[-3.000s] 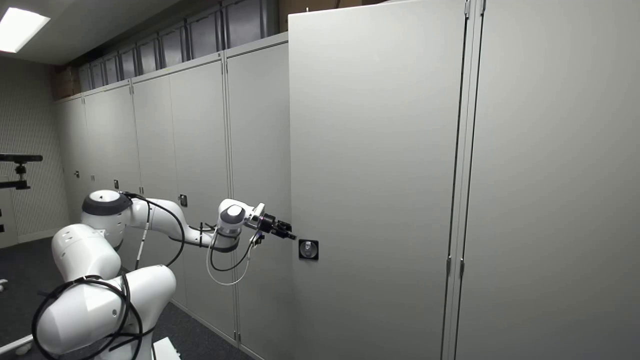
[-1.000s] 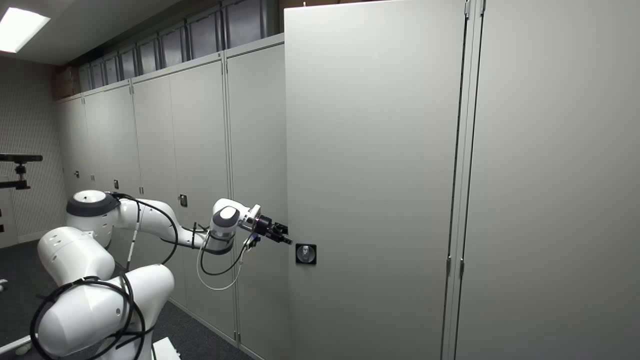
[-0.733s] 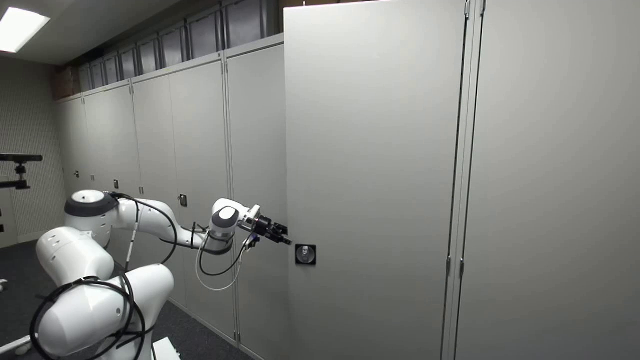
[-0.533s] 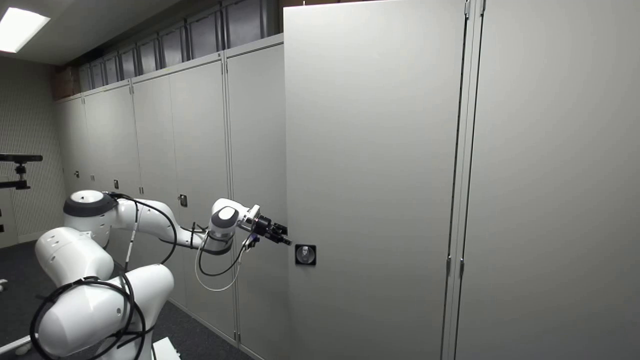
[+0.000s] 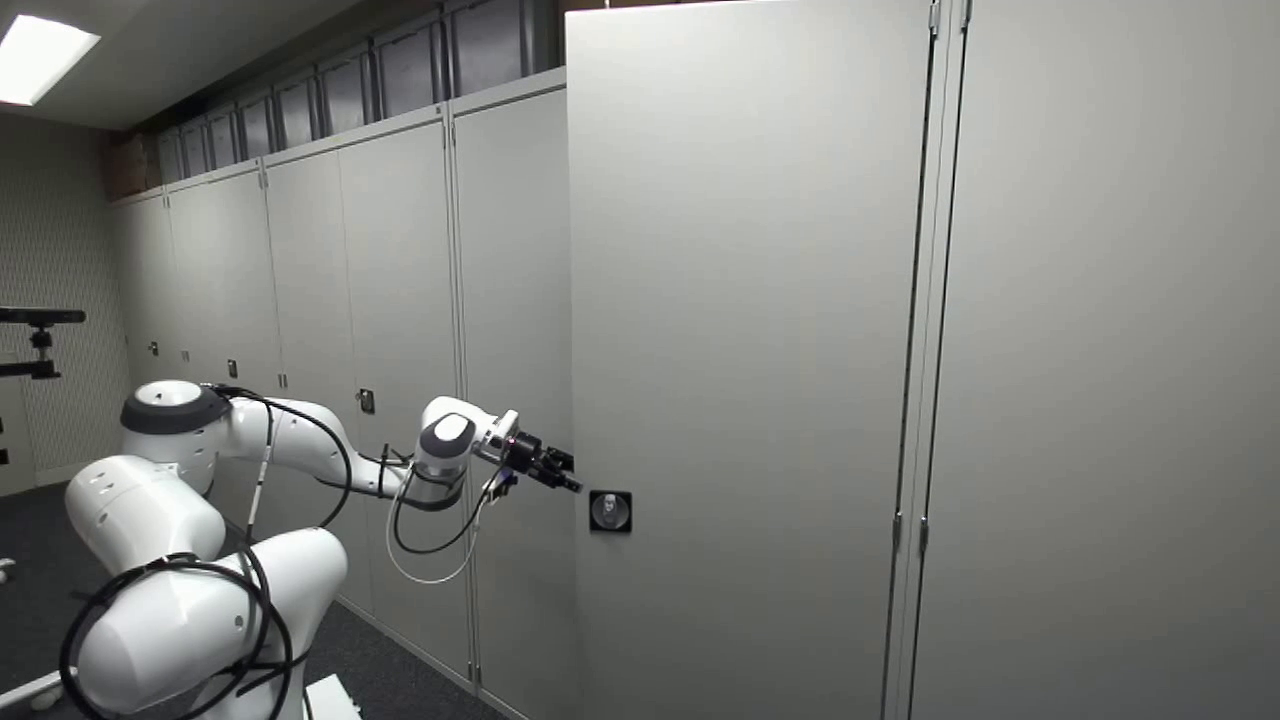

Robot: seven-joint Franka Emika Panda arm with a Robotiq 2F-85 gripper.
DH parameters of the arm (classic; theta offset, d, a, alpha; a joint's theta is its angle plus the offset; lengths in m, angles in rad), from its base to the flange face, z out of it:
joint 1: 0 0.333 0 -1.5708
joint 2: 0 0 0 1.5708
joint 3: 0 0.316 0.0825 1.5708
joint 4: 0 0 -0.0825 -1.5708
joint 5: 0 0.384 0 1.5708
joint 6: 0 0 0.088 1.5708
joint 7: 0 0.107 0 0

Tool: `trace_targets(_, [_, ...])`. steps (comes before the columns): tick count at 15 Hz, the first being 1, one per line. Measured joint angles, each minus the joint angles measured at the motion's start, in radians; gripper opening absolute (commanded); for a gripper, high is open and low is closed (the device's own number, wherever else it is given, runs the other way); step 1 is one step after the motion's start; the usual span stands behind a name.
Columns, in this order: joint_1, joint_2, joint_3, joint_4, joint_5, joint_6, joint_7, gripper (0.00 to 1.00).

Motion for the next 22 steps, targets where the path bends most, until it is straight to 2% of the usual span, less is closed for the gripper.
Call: trace_targets(22, [0.070, 0.000, -0.039, -0.094, 0.044, 0.000, -0.037, 1.00])
